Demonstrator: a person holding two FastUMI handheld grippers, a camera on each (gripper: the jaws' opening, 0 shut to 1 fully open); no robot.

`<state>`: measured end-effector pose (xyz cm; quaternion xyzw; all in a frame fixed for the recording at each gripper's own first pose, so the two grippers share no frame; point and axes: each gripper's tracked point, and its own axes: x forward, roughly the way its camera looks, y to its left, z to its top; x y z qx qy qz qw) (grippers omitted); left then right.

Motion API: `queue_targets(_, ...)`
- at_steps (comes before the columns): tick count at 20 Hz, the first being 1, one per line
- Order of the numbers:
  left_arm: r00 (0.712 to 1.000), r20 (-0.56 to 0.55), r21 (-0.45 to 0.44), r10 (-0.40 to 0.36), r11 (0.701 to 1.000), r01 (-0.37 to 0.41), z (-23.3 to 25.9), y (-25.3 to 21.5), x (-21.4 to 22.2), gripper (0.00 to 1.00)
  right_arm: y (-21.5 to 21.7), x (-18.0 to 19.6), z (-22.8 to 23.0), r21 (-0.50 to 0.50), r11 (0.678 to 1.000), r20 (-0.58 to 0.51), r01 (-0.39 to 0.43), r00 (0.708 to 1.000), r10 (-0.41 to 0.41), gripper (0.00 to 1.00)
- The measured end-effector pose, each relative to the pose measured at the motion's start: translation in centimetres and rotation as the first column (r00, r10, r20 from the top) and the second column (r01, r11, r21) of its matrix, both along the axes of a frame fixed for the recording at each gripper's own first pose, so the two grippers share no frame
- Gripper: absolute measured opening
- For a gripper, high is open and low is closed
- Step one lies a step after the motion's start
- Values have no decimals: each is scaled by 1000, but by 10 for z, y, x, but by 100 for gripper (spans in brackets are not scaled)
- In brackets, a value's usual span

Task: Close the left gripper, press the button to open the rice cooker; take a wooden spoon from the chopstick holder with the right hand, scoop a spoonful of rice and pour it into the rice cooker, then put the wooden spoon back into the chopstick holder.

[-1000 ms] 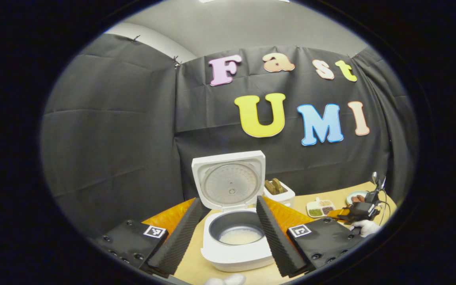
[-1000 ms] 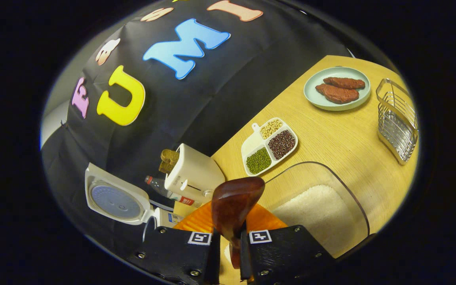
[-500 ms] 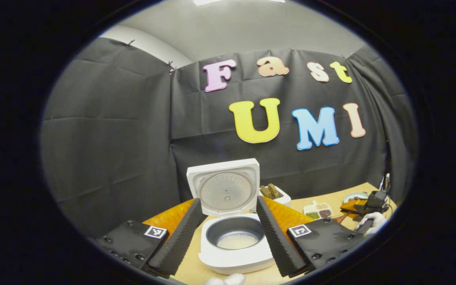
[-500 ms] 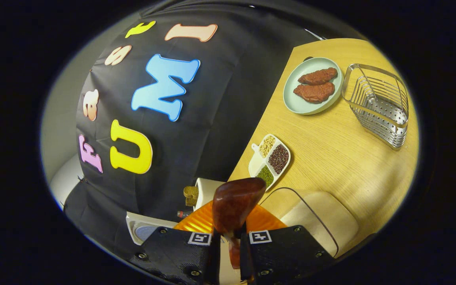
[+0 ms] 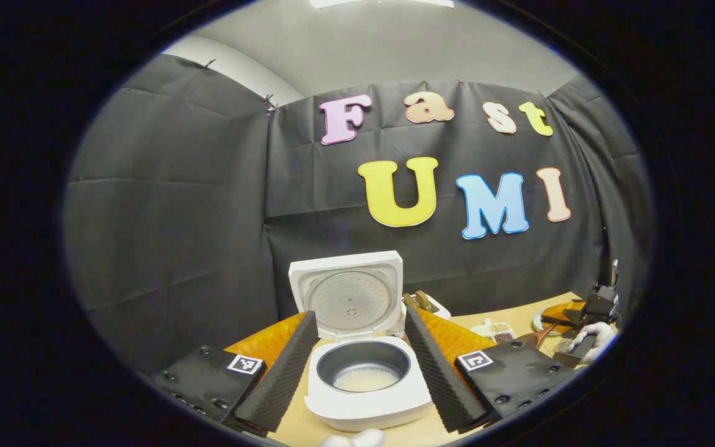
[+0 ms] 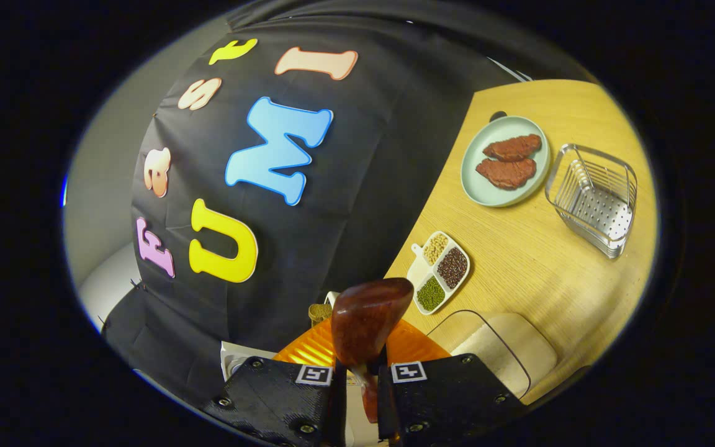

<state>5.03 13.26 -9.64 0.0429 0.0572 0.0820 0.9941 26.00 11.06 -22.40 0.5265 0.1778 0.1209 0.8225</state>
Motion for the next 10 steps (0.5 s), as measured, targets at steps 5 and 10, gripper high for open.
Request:
queue_targets(5,1000,-1,-25,18,1000,-18,-9,16,-11,100,26,-3,63,-42,999,51,-17,999,19,20)
queue_targets(10,998,27,-24,50,999,-49,-5,40,-26,100,97,-9,120,-48,994,86,-94,991,98,20)
